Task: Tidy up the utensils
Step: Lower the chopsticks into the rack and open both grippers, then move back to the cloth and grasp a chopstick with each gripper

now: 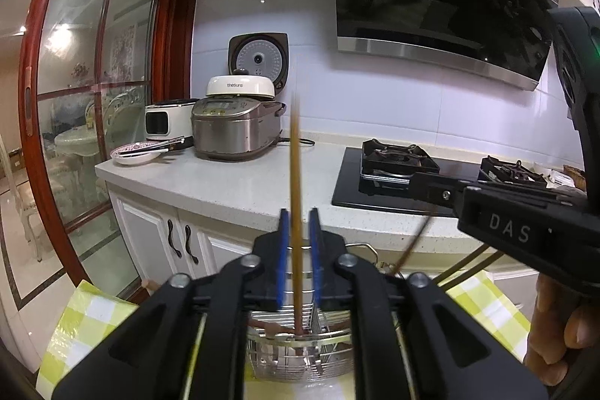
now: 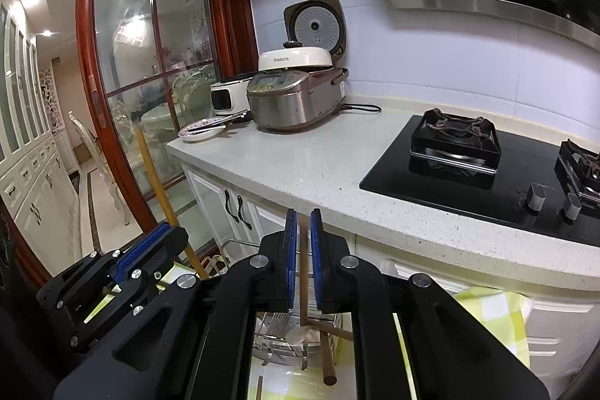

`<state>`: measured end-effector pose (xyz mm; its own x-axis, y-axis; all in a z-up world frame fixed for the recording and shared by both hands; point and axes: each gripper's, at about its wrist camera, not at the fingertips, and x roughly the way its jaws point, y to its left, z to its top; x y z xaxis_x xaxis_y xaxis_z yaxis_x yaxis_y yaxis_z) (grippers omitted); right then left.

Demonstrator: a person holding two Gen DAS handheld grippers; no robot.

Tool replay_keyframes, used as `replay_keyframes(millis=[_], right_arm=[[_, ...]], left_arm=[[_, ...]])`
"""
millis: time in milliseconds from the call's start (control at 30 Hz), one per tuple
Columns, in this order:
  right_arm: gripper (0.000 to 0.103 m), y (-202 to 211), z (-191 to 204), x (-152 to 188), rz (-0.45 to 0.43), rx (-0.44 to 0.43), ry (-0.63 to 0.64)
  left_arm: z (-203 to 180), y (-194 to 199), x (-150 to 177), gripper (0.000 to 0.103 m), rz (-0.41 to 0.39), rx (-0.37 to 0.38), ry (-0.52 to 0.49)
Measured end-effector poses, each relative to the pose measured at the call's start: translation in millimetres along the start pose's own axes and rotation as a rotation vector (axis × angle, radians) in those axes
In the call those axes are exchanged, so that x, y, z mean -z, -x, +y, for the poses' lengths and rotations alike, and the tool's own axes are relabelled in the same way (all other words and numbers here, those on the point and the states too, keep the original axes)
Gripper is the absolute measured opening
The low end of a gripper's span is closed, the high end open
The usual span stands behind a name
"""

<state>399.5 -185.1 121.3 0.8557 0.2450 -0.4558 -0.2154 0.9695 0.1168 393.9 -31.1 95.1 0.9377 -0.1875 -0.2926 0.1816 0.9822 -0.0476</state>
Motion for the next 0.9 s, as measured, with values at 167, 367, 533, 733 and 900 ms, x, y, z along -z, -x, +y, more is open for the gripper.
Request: replay_keyframes(millis=[167,367,533,733,900], right_arm=[[0.04,6.8,-4.1,0.6,-0.009,0.02,-0.013],[0.073,49.6,-14.0,0.8,-0.116,0.074,-0.025],[0.084,93.6,-42.0,13.7,-0.178,0.127,-0.128],[0.084,107.0,-71.2,69.9,-0.072,0.189,-0.209],[0.084,94.2,-81.8,141.5,0.097,0.244,-0.254]], left_arm=[[-0.7,11.1,0.5,0.031,-0.011,0.001,-0.002],[1.0,37.3,-2.5,0.039,-0.045,0.0,0.019],[4.4,78.2,-1.4,0.05,-0.097,-0.007,0.054],[10.4,123.3,21.3,0.056,-0.096,-0.007,0.125],[14.9,135.9,66.2,0.057,0.033,0.001,0.162]])
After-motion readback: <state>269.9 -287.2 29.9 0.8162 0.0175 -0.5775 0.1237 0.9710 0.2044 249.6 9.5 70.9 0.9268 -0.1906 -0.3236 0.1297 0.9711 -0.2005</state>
